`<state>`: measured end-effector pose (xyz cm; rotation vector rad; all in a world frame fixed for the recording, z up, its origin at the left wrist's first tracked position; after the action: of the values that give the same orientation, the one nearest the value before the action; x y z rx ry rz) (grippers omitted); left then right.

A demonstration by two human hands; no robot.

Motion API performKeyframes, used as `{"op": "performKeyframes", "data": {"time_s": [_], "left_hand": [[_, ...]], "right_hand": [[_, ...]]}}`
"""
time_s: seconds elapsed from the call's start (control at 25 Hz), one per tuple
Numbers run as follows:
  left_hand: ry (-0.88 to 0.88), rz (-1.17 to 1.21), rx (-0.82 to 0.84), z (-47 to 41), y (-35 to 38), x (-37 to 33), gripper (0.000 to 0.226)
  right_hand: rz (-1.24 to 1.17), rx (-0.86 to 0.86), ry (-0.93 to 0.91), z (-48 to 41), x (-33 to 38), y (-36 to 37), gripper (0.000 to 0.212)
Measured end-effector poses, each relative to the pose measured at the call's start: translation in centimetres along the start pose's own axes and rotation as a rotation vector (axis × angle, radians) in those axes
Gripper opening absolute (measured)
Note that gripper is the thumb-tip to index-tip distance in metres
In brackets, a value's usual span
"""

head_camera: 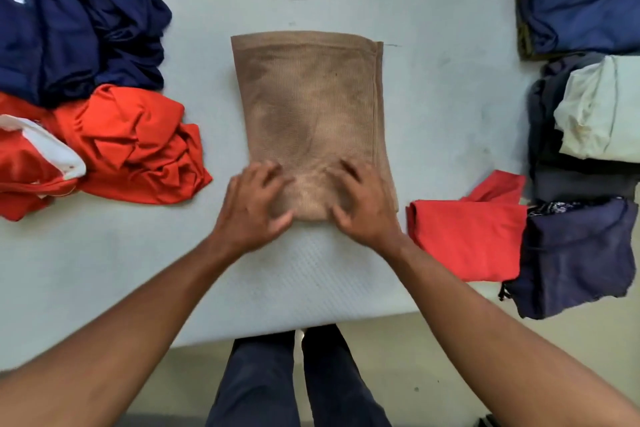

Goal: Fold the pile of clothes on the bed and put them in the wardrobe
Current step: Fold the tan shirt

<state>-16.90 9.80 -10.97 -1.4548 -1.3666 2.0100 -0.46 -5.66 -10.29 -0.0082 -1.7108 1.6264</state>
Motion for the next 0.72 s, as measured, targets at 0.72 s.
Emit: {"op": "performKeyframes", "data": {"time_s": [0.72], "left_hand": [[-0.112, -0.269, 0.322, -3.2, -1.5, -2.9, 0.013]], "right_hand": [[0.295, 0.287, 0.035, -1.6, 1.3, -3.8, 0.021]]}}
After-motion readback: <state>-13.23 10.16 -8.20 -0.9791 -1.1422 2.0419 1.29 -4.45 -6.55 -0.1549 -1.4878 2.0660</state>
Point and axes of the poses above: each hand's wrist, its own z-axis away from the middle knuckle, its own y-axis out of the palm, x = y × z, the point moved 4 cm from there along -z, towards the middle knuckle, and after that the axes turned 9 degrees about -x, right-handed, at the moved point
